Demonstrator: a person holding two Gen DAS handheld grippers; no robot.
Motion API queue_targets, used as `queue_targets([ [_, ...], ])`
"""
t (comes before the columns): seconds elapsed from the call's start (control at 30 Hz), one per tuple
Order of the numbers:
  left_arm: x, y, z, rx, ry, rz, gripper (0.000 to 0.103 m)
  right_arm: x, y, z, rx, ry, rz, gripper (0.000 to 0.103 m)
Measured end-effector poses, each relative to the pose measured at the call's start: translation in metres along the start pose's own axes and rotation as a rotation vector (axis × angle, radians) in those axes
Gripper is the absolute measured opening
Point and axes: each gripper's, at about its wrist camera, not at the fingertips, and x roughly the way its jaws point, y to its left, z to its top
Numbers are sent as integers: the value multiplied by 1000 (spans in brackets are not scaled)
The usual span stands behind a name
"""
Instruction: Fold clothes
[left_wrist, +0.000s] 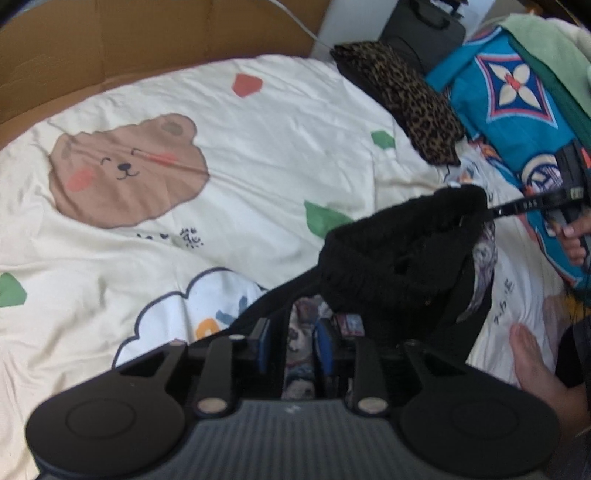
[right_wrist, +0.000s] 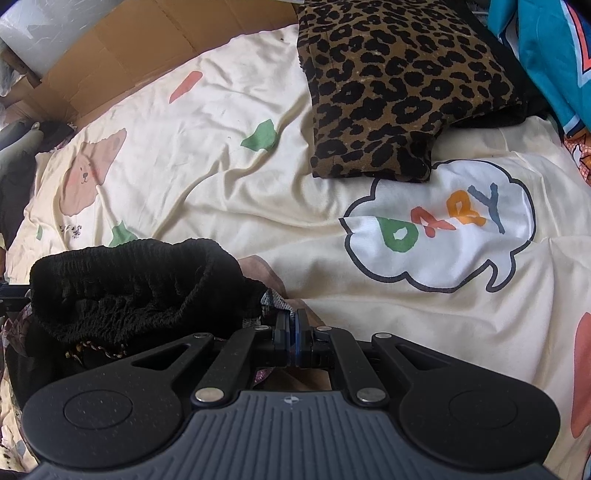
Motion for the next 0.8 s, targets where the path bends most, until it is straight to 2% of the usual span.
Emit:
queue_targets([
  [0.1,12,9,2,-53,34,-44,43,0,1,0,-2,3,-1,0],
  [0.13,17,14,4,-94,58,-80,46,-1,1,0,-1,4,-1,0],
  [0.2,25,20,4,-141,88,-126,45,-1,1,-1,-1,6,-1,0],
  [0.23,28,20,4,-143,94,-135,42,-1,1,-1,-1,7,-1,0],
  [0.33,33,21,4,-144,106,-159,6,-1,1,-2,2,9,0,0],
  [0.47,22,17,6,-86,69,-107,4,-2,2,0,10,7,2,0],
  [0.8,-39,15,29,-63,-43,24,4,-40,35,17,-41,-33,13,0],
])
